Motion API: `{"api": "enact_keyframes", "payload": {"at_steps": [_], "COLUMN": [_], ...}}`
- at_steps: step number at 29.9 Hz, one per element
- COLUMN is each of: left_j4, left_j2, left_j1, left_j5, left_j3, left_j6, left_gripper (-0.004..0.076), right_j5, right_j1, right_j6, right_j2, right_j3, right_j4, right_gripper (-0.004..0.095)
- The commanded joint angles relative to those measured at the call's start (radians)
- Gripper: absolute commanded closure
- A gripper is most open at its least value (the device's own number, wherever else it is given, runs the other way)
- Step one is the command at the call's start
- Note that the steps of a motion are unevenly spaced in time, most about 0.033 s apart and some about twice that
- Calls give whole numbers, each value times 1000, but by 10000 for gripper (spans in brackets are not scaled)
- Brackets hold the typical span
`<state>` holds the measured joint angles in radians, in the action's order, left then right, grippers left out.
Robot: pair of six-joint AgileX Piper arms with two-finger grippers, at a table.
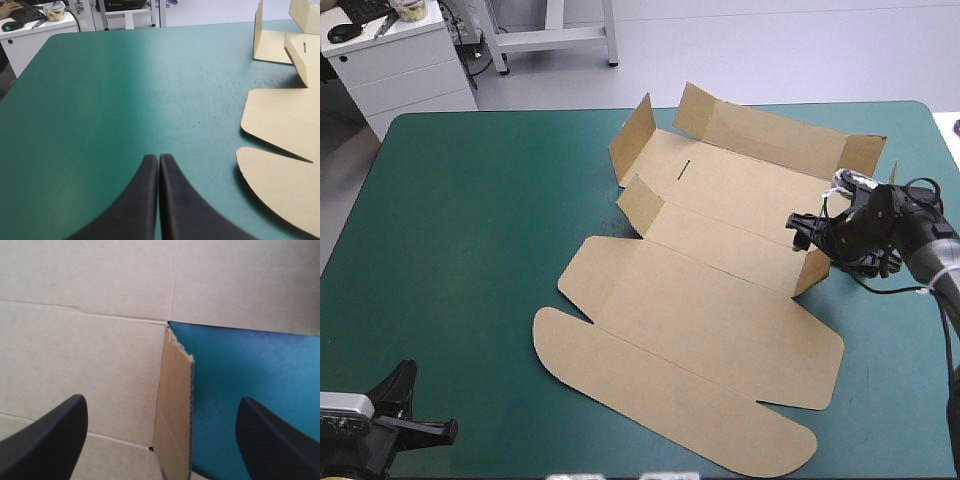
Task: Fold the box
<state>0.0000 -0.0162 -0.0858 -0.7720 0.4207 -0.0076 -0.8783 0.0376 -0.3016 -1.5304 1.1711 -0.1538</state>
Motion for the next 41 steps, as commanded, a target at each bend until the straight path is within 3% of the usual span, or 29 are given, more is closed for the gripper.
{"api": "enact_keyframes", "payload": {"at_steps": [1, 4, 6, 9, 12, 18, 29, 33, 37, 41], "left_j4": [-13, -12, -12, -12, -12, -12, -12, -12, -14, -14], "left_j2": [-12, -12, -12, -12, -12, -12, -12, -12, -12, -12], "left_j1": [-2, -2, -2, -2, -2, -2, -2, -2, -2, -2], "left_j5": [74, 74, 74, 74, 74, 74, 74, 74, 74, 74], "left_j3": [20, 20, 20, 20, 20, 20, 20, 20, 20, 20], "left_j6": [-2, -2, -2, -2, -2, -2, -2, -2, -2, -2], "left_gripper": [734, 734, 734, 734, 734, 734, 734, 734, 734, 734], "right_j5": [-16, -48, -63, -77, -85, -103, -146, -174, -195, -257], "right_j1": [-6, -6, -6, -6, -6, -6, 6, 54, 118, 181], "right_j6": [33, 35, 40, 59, 62, 106, 499, 699, 743, 913], "right_j2": [-21, -60, -71, -76, -76, -76, -80, -94, -154, -240], "right_j3": [51, 55, 55, 55, 55, 57, 161, 210, 279, 381], "right_j4": [-12, -19, -29, -56, -71, -71, -59, -45, 9, 11], "right_gripper": [163, 177, 245, 508, 930, 909, 909, 909, 909, 909]}}
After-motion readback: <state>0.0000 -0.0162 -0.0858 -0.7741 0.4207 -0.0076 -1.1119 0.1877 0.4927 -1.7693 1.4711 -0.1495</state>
